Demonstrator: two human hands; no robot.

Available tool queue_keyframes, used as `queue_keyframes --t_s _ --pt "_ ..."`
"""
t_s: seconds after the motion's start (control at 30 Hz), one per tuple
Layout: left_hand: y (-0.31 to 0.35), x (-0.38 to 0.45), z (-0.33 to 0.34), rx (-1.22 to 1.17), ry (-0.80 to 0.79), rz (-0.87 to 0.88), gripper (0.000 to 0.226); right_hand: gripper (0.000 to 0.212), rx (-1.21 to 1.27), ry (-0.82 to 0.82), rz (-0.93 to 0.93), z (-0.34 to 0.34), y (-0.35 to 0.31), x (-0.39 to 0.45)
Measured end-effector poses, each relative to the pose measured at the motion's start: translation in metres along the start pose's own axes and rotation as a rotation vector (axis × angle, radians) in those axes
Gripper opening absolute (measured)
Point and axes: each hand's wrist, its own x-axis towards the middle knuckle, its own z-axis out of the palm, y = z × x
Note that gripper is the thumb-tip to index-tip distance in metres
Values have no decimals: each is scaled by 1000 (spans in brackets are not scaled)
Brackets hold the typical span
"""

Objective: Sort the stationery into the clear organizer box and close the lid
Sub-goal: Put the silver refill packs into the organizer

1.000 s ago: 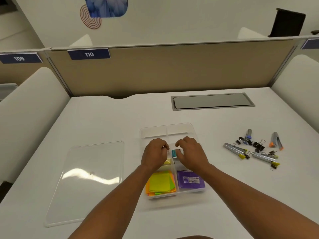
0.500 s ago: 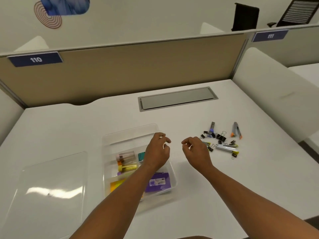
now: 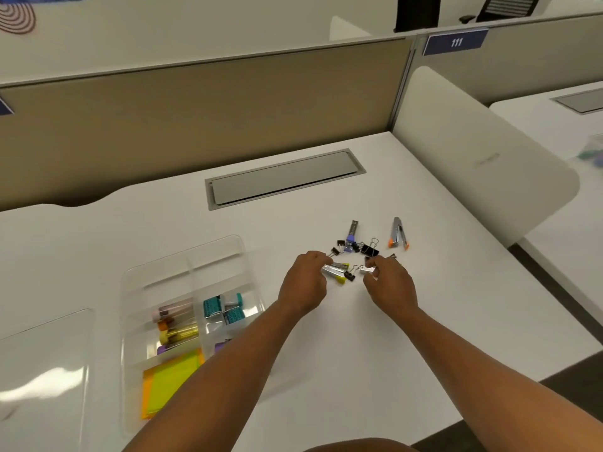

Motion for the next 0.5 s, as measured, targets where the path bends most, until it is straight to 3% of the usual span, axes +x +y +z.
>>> queue_keyframes --t_s 0.23,0.5 --pt "9 20 22 69 -122 43 51 37 -265 -88 -84 -8 22 20" --pt "9 29 30 277 -189 59 53 29 -396 -148 -117 -6 30 33"
